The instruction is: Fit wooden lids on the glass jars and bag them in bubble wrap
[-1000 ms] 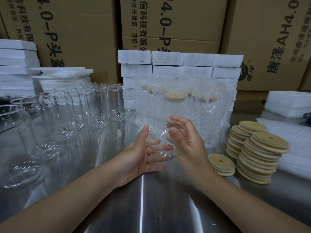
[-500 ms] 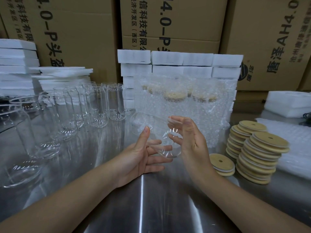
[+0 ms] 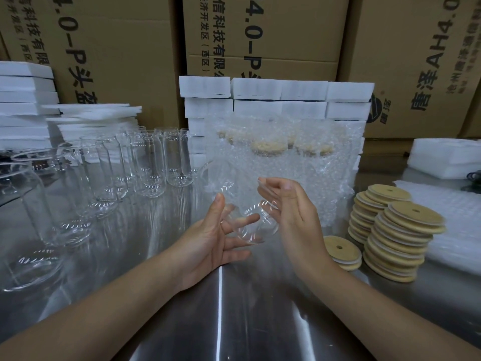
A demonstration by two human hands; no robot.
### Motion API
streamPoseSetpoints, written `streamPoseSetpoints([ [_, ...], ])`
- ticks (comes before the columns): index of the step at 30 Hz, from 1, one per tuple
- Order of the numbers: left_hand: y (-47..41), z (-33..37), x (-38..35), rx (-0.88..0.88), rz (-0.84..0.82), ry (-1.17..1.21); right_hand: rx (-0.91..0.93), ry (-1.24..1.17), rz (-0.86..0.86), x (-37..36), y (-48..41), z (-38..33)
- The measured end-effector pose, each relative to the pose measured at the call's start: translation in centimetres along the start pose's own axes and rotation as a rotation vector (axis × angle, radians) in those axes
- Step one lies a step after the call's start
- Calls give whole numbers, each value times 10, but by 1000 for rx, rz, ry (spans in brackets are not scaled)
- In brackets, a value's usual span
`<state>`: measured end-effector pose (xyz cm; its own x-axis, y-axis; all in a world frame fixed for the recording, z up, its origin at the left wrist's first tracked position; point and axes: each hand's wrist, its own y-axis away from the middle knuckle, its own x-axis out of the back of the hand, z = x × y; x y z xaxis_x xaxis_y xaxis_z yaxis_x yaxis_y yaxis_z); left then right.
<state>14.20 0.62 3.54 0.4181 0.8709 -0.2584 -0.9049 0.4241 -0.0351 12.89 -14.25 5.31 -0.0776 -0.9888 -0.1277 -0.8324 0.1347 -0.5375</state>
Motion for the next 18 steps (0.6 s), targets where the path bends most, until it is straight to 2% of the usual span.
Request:
streamPoseSetpoints([
  [5,0,0,-2,-136,68,99,35,62,-70,0,1,3],
  [9,-2,1,-3,-164,73,187,55,138,-177,-3,6,5],
  [15,2,-7,-6,-199,35,-73,49,93,-202,-4,6,3],
  [18,7,-6,-9,-155,8,-198,39,62,-180,-3,5,1],
])
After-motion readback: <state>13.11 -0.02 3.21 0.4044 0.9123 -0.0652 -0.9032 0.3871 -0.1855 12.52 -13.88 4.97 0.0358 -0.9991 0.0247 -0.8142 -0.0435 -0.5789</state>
